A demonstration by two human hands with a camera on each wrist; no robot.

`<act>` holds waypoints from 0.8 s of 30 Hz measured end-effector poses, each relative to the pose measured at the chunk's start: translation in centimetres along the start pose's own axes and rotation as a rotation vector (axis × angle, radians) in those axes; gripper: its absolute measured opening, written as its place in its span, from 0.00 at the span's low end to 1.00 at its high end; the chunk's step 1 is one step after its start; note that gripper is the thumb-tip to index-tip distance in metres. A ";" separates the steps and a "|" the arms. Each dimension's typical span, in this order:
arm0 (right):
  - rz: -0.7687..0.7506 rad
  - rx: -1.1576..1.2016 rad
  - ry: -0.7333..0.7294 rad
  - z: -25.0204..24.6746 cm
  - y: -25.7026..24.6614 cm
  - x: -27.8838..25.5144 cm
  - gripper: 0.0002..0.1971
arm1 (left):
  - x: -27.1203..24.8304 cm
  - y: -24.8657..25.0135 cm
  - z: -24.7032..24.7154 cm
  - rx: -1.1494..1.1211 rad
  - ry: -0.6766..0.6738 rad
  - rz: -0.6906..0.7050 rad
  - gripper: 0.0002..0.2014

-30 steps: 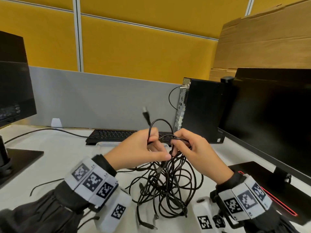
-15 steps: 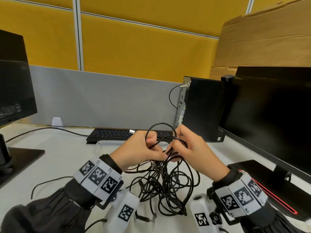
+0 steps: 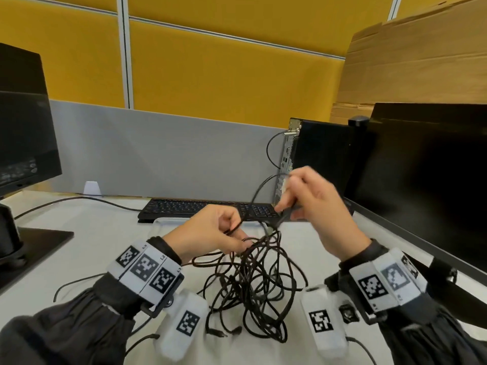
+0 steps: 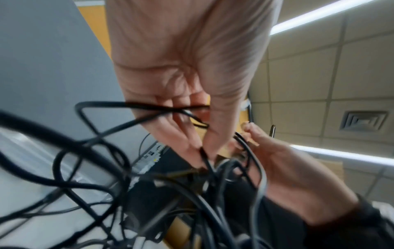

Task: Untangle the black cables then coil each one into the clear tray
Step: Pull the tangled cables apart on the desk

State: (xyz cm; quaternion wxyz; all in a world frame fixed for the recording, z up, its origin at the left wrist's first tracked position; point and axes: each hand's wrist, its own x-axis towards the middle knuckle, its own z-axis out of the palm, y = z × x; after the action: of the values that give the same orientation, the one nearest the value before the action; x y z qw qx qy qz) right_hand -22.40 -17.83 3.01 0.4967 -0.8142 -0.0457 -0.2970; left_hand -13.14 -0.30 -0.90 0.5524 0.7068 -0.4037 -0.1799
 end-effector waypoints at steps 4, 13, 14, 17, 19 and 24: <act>-0.061 0.080 0.168 -1.4 -1.0 1.1 0.08 | -0.4 -0.2 -0.6 0.057 -0.025 0.012 0.09; -0.224 -0.107 -0.154 -1.0 -4.3 0.4 0.13 | -1.0 2.9 -5.7 0.107 0.151 0.087 0.10; -0.183 -0.151 -0.301 -0.4 -4.5 0.1 0.13 | -1.2 3.1 -6.6 0.083 0.215 0.108 0.10; -0.061 -0.482 -0.586 1.9 -3.0 -0.9 0.28 | -1.9 3.6 -8.7 0.000 0.363 0.159 0.12; 0.009 -0.666 -0.676 3.7 -1.1 -1.5 0.43 | -2.2 4.1 -10.0 0.012 0.470 0.206 0.12; 0.138 -0.637 -0.543 2.0 2.1 -1.1 0.31 | -3.8 5.3 -13.7 0.331 0.664 0.265 0.10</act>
State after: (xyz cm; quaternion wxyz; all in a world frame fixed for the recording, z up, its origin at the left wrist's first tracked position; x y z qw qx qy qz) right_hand -21.67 -16.99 0.08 0.2087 -0.9769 -0.0263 -0.0370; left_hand -7.83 10.94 7.71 0.5499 0.7478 -0.3144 0.1990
